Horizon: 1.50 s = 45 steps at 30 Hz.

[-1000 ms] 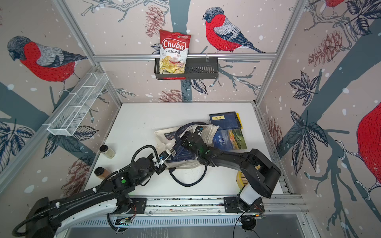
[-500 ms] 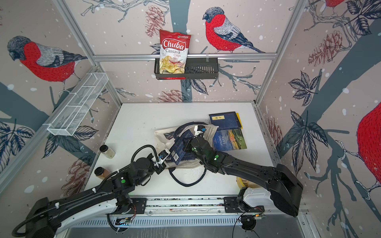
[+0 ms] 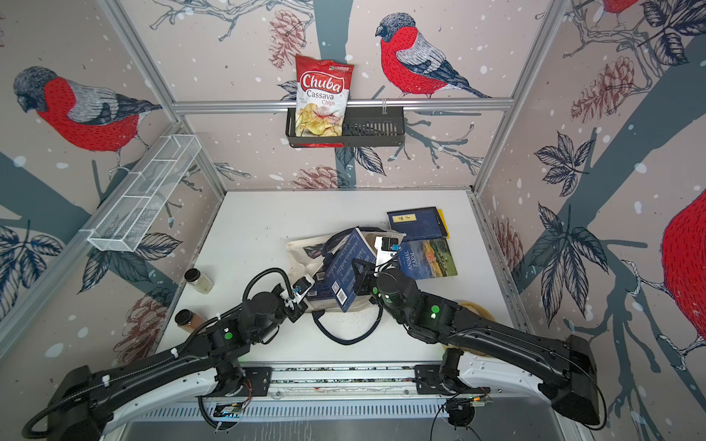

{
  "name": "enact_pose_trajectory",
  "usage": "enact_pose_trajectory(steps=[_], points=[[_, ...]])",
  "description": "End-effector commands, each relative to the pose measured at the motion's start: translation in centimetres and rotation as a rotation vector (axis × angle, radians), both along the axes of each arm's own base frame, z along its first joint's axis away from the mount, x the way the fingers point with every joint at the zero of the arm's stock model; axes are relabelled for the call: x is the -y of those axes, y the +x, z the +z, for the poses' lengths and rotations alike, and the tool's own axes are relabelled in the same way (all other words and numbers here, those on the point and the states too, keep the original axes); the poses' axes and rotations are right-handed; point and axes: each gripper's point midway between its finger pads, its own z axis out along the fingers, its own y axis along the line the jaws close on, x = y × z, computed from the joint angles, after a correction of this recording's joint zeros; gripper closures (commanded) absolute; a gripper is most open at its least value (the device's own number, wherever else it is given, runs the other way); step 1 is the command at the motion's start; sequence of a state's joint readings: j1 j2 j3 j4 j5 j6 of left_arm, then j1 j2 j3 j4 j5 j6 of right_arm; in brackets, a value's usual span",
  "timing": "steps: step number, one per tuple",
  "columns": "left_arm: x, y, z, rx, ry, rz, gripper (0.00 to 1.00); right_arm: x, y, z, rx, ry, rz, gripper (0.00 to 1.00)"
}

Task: Take out the books from the canvas bag
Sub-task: Pick up the book from the canvas bag, then place the book on the book.

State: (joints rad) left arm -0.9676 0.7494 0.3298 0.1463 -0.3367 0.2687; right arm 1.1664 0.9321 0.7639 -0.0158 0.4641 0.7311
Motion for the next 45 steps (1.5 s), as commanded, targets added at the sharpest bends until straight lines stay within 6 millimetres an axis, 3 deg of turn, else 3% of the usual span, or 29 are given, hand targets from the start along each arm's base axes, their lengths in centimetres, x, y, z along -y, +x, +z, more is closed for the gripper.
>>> enact_pose_trajectory(steps=[1,11,16,20,26,31,34,36,40,45], points=[[0.7,0.3,2.3,0.049,-0.078,-0.006,1.00,0.9,0.2,2.2,0.084,-0.017,-0.042,1.00],[0.5,0.4,2.5,0.052,-0.081,0.001,1.00,4.1,0.4,8.6,0.245,0.102,-0.120,1.00],[0.4,0.4,2.4,0.048,-0.078,0.008,1.00,6.7,2.3,11.2,0.264,0.185,-0.168,1.00],[0.3,0.5,2.3,0.046,-0.072,0.016,1.00,10.6,4.7,12.8,0.264,0.267,-0.258,1.00],[0.3,0.6,2.1,0.042,-0.065,0.021,1.00,17.7,6.4,13.9,0.293,0.335,-0.438,1.00],[0.3,0.6,2.2,0.041,-0.067,0.023,1.00,24.1,6.5,13.2,0.296,0.349,-0.652,1.00],[0.2,0.6,2.2,0.041,-0.063,0.027,1.00,26.5,6.1,12.8,0.323,0.376,-0.716,1.00],[0.2,0.7,2.2,0.042,-0.063,0.029,1.00,27.0,7.0,11.5,0.296,0.389,-0.724,1.00],[0.1,0.7,2.3,0.043,-0.064,0.035,1.00,26.2,10.0,6.9,0.139,0.443,-0.643,1.00],[0.1,0.7,2.4,0.047,-0.070,0.034,1.00,26.5,11.5,2.5,0.072,0.503,-0.647,1.00]])
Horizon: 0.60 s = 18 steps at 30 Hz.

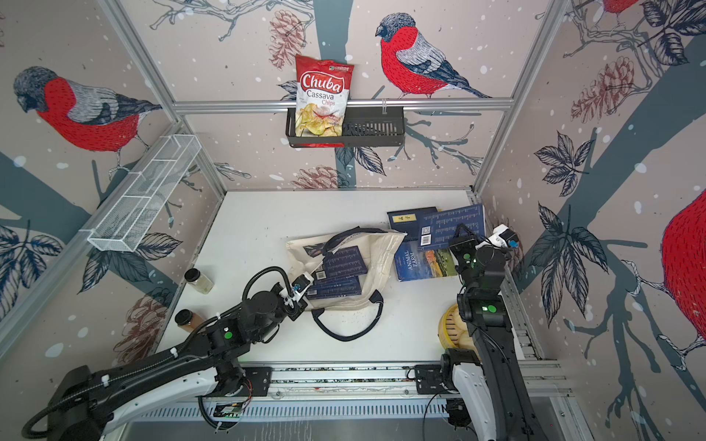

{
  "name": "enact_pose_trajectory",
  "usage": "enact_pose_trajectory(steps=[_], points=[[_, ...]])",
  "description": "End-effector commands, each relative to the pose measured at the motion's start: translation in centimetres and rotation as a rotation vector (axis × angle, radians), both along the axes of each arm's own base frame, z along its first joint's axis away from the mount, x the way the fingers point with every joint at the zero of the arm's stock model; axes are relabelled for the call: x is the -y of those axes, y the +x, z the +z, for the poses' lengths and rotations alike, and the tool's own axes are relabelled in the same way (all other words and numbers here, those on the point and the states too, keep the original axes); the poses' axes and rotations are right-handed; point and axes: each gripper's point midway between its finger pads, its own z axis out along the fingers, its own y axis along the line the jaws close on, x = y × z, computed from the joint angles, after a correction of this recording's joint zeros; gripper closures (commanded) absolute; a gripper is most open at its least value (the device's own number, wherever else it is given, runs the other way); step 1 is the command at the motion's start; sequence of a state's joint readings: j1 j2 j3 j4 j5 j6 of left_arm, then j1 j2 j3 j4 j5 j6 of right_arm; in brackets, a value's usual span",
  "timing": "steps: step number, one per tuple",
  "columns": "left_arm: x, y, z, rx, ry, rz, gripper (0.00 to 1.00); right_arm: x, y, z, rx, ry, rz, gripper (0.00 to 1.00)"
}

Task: Take out the books from the canvas bag
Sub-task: Place the book on the book.

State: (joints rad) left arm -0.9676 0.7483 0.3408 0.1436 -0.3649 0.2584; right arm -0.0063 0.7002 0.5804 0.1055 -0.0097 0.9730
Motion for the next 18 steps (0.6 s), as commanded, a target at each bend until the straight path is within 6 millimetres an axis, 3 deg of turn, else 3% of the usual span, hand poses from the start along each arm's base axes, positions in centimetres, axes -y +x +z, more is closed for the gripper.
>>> enact_pose_trajectory(steps=[1,8,18], points=[[0.4,0.3,1.8,0.038,-0.058,0.003,1.00,-1.2,0.7,1.3,0.103,0.078,0.078,1.00],[0.6,0.3,1.5,0.031,-0.048,-0.007,1.00,-3.2,3.4,-4.5,-0.033,0.114,0.202,1.00],[0.7,0.3,1.3,0.029,-0.043,-0.009,1.00,-3.6,4.9,-10.0,-0.146,0.141,0.223,1.00]])
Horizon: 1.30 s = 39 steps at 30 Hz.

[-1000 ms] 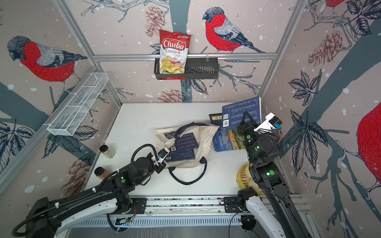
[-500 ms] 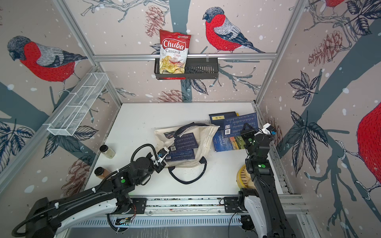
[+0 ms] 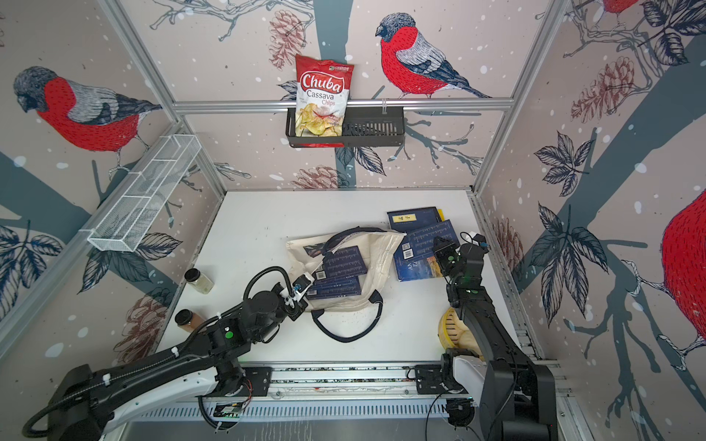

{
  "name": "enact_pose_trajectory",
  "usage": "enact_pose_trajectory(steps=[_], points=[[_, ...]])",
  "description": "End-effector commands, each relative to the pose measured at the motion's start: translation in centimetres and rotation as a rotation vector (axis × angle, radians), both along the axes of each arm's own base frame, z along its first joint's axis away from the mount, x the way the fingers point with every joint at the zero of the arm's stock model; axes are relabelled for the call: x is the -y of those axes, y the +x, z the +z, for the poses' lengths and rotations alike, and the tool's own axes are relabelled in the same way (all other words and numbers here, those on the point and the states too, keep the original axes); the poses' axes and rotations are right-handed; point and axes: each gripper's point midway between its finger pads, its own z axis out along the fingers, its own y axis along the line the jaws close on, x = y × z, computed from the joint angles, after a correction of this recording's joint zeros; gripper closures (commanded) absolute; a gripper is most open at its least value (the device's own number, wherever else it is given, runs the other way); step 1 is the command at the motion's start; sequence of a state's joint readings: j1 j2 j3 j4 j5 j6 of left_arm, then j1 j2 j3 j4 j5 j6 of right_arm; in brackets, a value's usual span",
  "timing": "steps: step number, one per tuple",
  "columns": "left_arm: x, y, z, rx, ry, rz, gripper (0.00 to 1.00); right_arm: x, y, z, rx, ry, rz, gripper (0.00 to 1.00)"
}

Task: Take out the books from the canvas bag
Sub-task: Place the book on the book.

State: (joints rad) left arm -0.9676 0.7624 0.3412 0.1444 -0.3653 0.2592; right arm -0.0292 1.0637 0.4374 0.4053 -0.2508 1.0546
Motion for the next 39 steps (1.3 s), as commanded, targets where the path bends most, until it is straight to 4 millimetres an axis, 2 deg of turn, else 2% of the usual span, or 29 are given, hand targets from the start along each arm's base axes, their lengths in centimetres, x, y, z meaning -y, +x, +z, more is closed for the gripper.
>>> enact_pose_trajectory(steps=[1,6,11,13,18,19,21,24,27,33,36,39], points=[[0.6,0.2,1.7,0.035,-0.054,-0.011,1.00,-0.3,0.7,0.7,0.055,0.018,0.016,1.00],[0.6,0.3,1.7,0.035,-0.053,-0.009,1.00,-0.3,1.2,-1.7,0.008,0.029,0.015,1.00],[0.7,0.2,1.6,0.032,-0.050,-0.011,1.00,-0.6,1.6,-3.1,-0.013,0.051,0.027,1.00],[0.6,0.2,1.5,0.032,-0.049,-0.010,1.00,-0.7,1.7,-4.6,-0.052,0.058,0.026,1.00],[0.7,0.2,1.4,0.029,-0.045,-0.014,1.00,-0.2,1.6,-6.2,-0.111,0.051,-0.013,1.00],[0.7,0.2,1.4,0.029,-0.045,-0.015,1.00,0.0,1.4,-6.8,-0.141,0.048,-0.026,0.98],[0.7,0.2,1.4,0.028,-0.044,-0.014,1.00,0.1,1.1,-7.4,-0.174,0.046,-0.030,0.87],[0.8,0.2,1.3,0.029,-0.041,-0.016,1.00,0.3,0.6,-8.4,-0.212,0.056,-0.048,0.67],[0.8,0.2,1.2,0.024,-0.037,-0.018,1.00,0.3,0.5,-9.1,-0.234,0.051,-0.050,0.65],[0.8,0.2,1.2,0.024,-0.035,-0.018,1.00,-0.3,0.3,-9.7,-0.277,0.078,-0.020,0.42],[0.8,0.2,1.2,0.023,-0.035,-0.021,1.00,-0.1,-0.2,-10.5,-0.348,0.081,-0.033,0.25],[0.9,0.1,1.2,0.025,-0.036,-0.024,1.00,-0.3,-0.8,-10.8,-0.379,0.091,-0.030,0.17]])
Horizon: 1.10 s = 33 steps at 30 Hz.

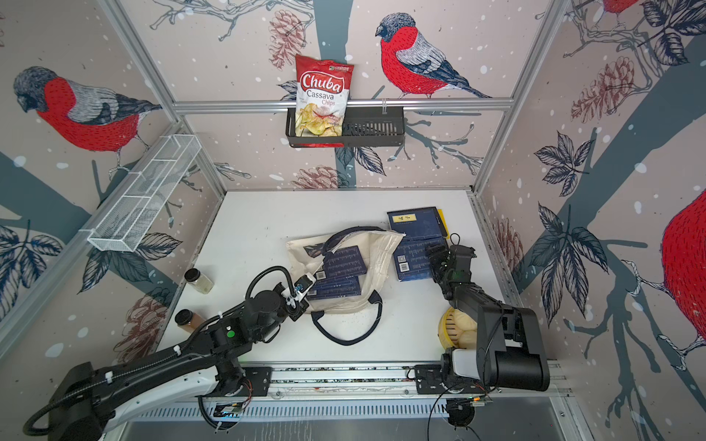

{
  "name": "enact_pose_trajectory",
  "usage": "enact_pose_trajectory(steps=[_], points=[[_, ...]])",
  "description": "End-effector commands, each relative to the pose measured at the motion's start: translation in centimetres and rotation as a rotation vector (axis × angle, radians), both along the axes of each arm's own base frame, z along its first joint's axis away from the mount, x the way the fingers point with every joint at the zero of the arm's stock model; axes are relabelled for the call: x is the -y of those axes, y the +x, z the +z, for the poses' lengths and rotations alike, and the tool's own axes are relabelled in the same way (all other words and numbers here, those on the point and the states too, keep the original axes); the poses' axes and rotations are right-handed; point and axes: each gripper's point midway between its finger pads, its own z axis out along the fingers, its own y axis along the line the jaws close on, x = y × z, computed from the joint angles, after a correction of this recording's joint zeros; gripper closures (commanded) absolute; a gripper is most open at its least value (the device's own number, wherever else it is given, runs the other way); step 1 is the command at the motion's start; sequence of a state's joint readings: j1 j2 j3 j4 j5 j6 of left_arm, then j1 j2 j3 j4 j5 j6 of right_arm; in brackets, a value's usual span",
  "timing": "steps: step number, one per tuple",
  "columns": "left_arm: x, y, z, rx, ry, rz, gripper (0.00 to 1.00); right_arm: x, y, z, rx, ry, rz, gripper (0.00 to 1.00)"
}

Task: Take out the books from the canvas bag
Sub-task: Place the book on the book.

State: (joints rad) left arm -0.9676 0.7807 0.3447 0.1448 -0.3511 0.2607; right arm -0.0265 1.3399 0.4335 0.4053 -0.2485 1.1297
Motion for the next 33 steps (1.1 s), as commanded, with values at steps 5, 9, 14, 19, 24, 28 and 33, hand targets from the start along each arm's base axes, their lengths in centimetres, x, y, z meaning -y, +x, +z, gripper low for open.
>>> enact_pose_trajectory(steps=[5,9,14,19,24,28,33], points=[[0.5,0.2,1.5,0.034,-0.044,-0.011,1.00,0.2,-2.2,-2.0,-0.165,0.020,-0.027,0.09],[0.6,0.2,1.6,0.034,-0.046,-0.014,1.00,0.4,-2.8,-1.3,-0.206,-0.003,-0.035,0.07],[0.6,0.1,1.6,0.034,-0.046,-0.016,1.00,1.0,-3.1,1.5,-0.152,-0.023,-0.066,0.03],[0.6,0.1,1.8,0.035,-0.050,-0.016,1.00,1.4,-3.8,2.9,-0.165,-0.033,-0.086,0.00],[0.6,0.1,1.8,0.036,-0.052,-0.019,1.00,0.7,-4.6,2.7,-0.212,-0.026,-0.039,0.00],[0.6,0.1,1.9,0.037,-0.054,-0.018,1.00,0.0,-5.1,2.8,-0.210,-0.001,-0.009,0.00],[0.6,0.0,2.0,0.040,-0.058,-0.023,1.00,-1.6,-4.9,6.3,-0.069,-0.014,0.063,0.00]])
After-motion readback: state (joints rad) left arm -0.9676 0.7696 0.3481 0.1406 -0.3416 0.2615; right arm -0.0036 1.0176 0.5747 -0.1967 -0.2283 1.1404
